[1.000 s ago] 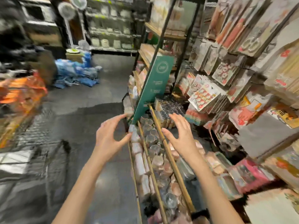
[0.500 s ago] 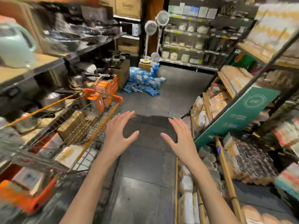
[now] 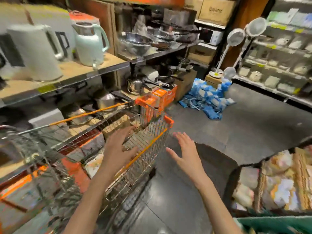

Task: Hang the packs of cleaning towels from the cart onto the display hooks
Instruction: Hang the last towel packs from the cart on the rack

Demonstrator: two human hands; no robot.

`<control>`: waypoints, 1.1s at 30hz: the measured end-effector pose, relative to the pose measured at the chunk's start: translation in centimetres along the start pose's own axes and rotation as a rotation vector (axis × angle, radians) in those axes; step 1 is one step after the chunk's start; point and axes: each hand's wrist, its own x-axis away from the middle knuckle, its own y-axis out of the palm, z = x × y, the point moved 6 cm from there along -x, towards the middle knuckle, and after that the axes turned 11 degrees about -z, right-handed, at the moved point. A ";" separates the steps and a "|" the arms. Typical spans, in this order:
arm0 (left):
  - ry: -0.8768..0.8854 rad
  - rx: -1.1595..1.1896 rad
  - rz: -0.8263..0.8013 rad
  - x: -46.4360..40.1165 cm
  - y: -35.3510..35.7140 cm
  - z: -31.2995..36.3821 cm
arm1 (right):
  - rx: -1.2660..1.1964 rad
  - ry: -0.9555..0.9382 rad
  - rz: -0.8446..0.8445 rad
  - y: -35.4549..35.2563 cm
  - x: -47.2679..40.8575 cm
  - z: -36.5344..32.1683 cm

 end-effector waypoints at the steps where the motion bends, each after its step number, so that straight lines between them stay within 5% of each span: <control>1: -0.059 0.007 0.025 -0.9 0.1 -0.8 | 0.014 -0.032 -0.039 0.2 -2.0 0.4; 8: -0.325 -0.048 0.207 -3.7 0.2 -5.6 | 0.008 -0.285 -0.301 3.0 -13.9 0.8; 17: -0.616 -0.168 0.291 -2.0 -1.0 -15.0 | 0.075 -0.503 -0.557 14.9 -23.9 -4.3; 33: -0.866 -0.019 0.272 -6.8 7.2 -33.6 | 0.060 -0.436 -0.989 39.0 -33.6 -3.2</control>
